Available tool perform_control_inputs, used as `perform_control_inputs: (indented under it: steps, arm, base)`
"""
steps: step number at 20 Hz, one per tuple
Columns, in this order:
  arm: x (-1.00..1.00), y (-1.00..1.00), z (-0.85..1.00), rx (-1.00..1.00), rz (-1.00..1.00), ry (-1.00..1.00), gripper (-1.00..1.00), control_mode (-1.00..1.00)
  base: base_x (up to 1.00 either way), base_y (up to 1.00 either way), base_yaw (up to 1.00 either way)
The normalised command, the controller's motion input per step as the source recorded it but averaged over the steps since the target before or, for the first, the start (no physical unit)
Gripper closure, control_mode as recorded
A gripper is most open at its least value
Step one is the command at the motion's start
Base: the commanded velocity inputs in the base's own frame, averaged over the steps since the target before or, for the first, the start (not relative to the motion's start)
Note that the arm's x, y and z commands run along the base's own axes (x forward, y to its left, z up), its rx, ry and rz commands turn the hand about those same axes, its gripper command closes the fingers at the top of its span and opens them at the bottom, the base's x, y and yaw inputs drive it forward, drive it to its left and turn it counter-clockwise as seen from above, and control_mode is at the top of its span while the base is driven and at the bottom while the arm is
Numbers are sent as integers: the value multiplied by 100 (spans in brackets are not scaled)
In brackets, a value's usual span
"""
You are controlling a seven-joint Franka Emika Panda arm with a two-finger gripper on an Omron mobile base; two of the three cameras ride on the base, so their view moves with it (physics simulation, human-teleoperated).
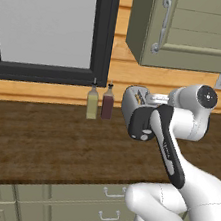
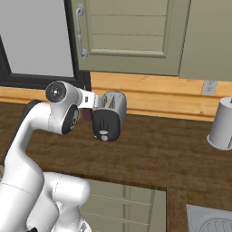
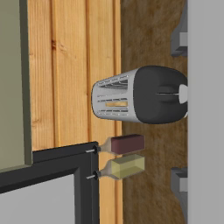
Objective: Start the toaster. Once the lever pops up, take the bread to the plate on the dining counter.
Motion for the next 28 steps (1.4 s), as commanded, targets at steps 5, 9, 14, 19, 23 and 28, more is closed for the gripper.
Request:
perform_control_inputs:
  steps: [5, 9, 14, 19, 23, 28]
  arm:
    - [0, 0, 0, 0, 0, 0, -100, -100]
    - [0, 0, 0, 0, 0, 0, -100, -100]
    - [0, 0, 0, 0, 0, 0, -100, -100]
    - [0, 0, 0, 0, 0, 0, -100, -100]
    - [0, 0, 0, 0, 0, 0, -100, -100]
    - [0, 0, 0, 0, 0, 0, -100, -100]
  base:
    - [0, 0, 0]
    - [0, 0, 0]
    - [0, 0, 0]
    - [0, 0, 0]
    - [0, 0, 0]
    - [0, 0, 0]
